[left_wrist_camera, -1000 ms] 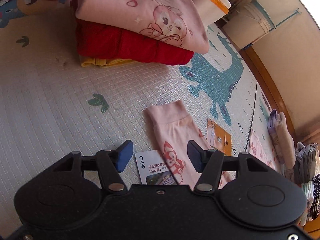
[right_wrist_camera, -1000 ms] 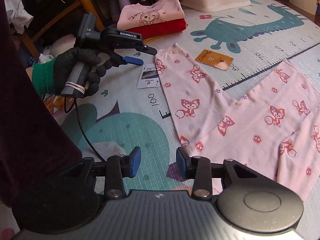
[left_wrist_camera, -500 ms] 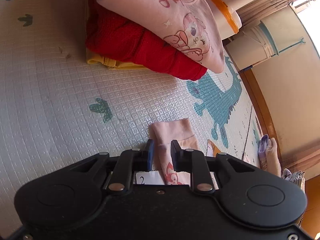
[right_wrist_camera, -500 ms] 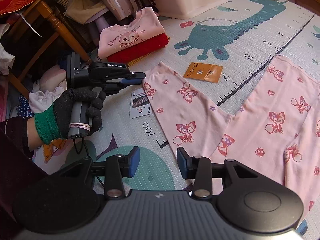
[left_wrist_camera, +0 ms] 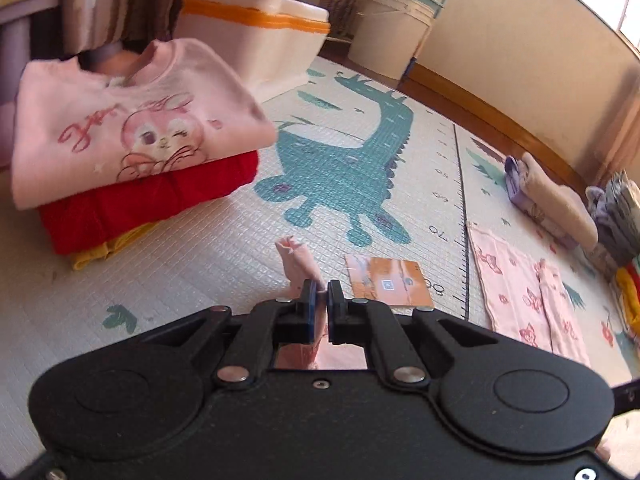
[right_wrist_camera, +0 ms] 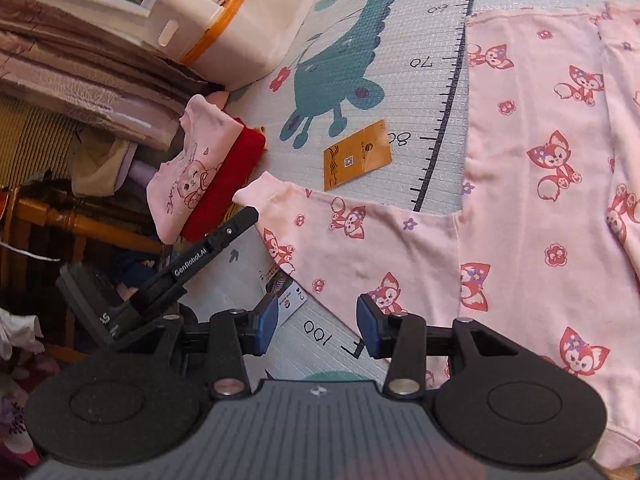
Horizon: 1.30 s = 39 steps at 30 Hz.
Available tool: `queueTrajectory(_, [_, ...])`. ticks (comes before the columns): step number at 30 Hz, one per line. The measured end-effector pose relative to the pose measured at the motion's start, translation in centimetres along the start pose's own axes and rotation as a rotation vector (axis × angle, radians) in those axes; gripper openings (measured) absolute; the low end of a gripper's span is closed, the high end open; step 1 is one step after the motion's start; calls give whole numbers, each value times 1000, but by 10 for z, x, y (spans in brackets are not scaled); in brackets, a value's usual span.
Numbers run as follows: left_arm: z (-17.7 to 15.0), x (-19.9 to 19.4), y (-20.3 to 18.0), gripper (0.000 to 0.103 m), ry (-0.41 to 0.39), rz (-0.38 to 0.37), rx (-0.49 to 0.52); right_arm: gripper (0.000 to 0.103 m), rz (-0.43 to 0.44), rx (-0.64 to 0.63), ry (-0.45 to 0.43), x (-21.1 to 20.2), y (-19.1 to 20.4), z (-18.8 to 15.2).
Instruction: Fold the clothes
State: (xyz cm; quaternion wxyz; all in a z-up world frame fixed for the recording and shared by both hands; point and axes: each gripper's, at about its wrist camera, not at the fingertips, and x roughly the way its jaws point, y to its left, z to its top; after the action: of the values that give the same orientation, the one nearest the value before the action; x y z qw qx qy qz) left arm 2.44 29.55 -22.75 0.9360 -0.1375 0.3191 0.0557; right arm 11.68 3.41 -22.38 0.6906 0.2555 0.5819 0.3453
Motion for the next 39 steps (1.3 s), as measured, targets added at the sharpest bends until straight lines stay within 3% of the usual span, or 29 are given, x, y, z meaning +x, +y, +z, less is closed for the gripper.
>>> queueTrajectory(3, [-21,12,-44,3,10,5,271,52,54,193,-50,16,-22,8])
queueTrajectory(6, [-43,21,-66,3,7,25,463,52,74,297,-71,37,-34,18])
queueTrajectory(10, [-52,24,-76,3,-12,41,564,53,69,282,-27,69,-27,39])
queueTrajectory(16, [-65,23,-96,2,-61,88,811,51,60,219,9,90,-12,54])
queueTrajectory(18, [-68,21,-98,2,-71,97,847,36,64,233,9,94,-16,55])
queueTrajectory(19, [-70,21,-99,2,-76,102,865,33,63,241,10,95,-18,56])
queueTrajectory(21, [-70,20,-97,2,-81,106,867,14,70,248,4,95,-22,56])
queueTrajectory(23, [-69,17,-93,2,-83,104,859,6,79,255,-15,91,-27,56])
queueTrajectory(25, [-66,13,-89,4,-84,95,832,6,91,264,-43,82,-28,58])
queueTrajectory(27, [-63,8,-85,14,-80,91,784,6,114,246,-64,70,-26,63])
queueTrajectory(29, [-60,2,-80,54,-82,85,740,6,127,209,-85,53,-20,70])
queueTrajectory(34, [-57,-11,-75,62,-41,0,608,6,146,92,-122,-3,-7,81])
queueTrajectory(39, [-52,-8,-74,65,81,-189,398,6,132,37,-157,-53,-6,77])
